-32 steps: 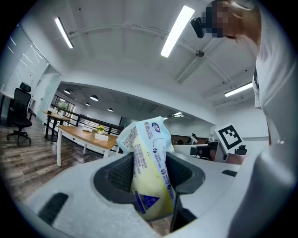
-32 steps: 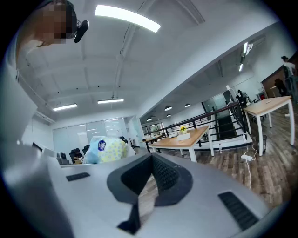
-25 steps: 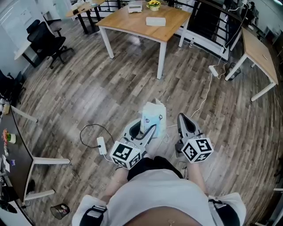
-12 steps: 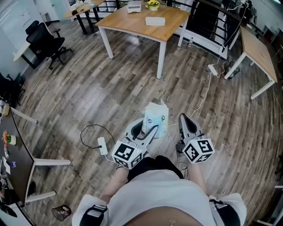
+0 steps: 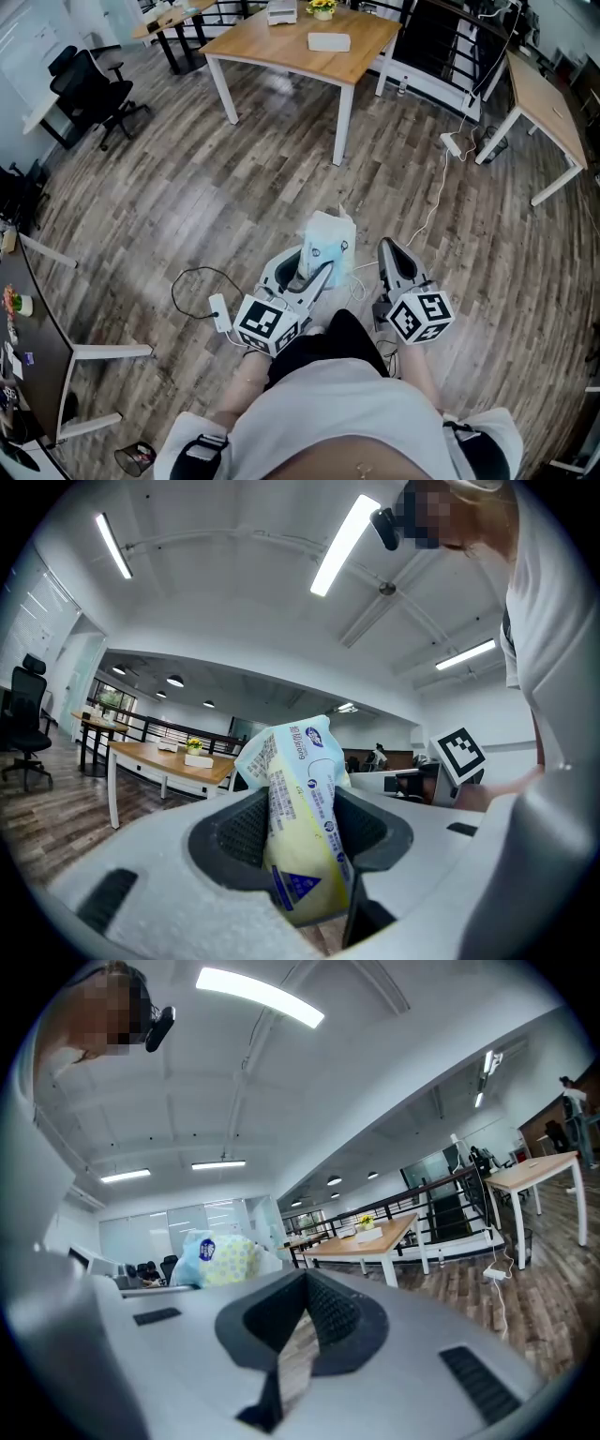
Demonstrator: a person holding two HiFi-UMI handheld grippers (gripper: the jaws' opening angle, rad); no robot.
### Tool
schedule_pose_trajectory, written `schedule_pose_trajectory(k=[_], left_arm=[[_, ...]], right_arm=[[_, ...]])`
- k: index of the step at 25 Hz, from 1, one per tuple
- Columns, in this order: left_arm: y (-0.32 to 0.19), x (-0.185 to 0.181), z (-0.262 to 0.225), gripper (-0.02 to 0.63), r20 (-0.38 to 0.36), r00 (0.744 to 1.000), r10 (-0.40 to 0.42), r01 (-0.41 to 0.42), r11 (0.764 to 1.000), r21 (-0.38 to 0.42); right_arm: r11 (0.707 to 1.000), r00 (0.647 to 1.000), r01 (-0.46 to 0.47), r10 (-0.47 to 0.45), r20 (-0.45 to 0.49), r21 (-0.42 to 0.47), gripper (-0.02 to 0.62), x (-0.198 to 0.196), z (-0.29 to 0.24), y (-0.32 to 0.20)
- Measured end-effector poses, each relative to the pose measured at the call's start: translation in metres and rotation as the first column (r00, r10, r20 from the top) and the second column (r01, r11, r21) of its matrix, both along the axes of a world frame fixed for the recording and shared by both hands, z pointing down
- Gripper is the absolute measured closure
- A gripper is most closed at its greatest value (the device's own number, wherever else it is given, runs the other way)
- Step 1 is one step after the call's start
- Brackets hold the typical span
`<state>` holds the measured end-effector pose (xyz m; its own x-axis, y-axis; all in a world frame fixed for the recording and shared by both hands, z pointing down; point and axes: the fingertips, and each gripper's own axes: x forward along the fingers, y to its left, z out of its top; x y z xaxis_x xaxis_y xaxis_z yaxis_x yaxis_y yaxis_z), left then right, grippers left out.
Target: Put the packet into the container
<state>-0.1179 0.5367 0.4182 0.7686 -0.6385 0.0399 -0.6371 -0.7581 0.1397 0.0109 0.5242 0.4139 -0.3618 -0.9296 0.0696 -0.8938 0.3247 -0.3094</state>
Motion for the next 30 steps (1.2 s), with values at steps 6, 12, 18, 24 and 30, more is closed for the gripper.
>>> schedule_pose_trajectory(k=[6, 12, 18, 24, 30], left_arm=[[-0.013, -0.008, 0.005, 0.407, -0.008, 1.0, -0.01, 0.01, 1.0, -0.024], [-0.042, -0.007, 0.011, 0.407, -0.006, 1.0, -0.019, 0.019, 0.999, -0.03], [-0.089, -0.004, 0.006, 0.407, 0.0, 0.999, -0.036, 0.036, 0.999, -0.022], [-0.146, 0.009, 0.001, 0.407, 0.009, 0.999, -0.046, 0.046, 0.999, -0.011], [-0.196, 0.023, -0.008, 0.407, -0.012, 0.999, -0.047, 0.047, 0.999, -0.014]], right_arm=[[1.0, 1.0, -0.008, 0.008, -0.019, 0.007, 0.584, -0.003, -0.001, -0.012], [1.0, 1.0, 0.001, -0.001, -0.005, 0.023, 0.583, -0.002, -0.002, -0.044], [0.996, 0.999, 0.038, -0.039, 0.012, 0.076, 0.584, -0.006, -0.015, -0.094], [0.998, 0.999, 0.032, -0.033, 0.015, 0.055, 0.584, 0.008, -0.014, -0.152], [0.998, 1.0, 0.021, -0.022, 0.012, 0.054, 0.583, 0.022, -0.018, -0.208]])
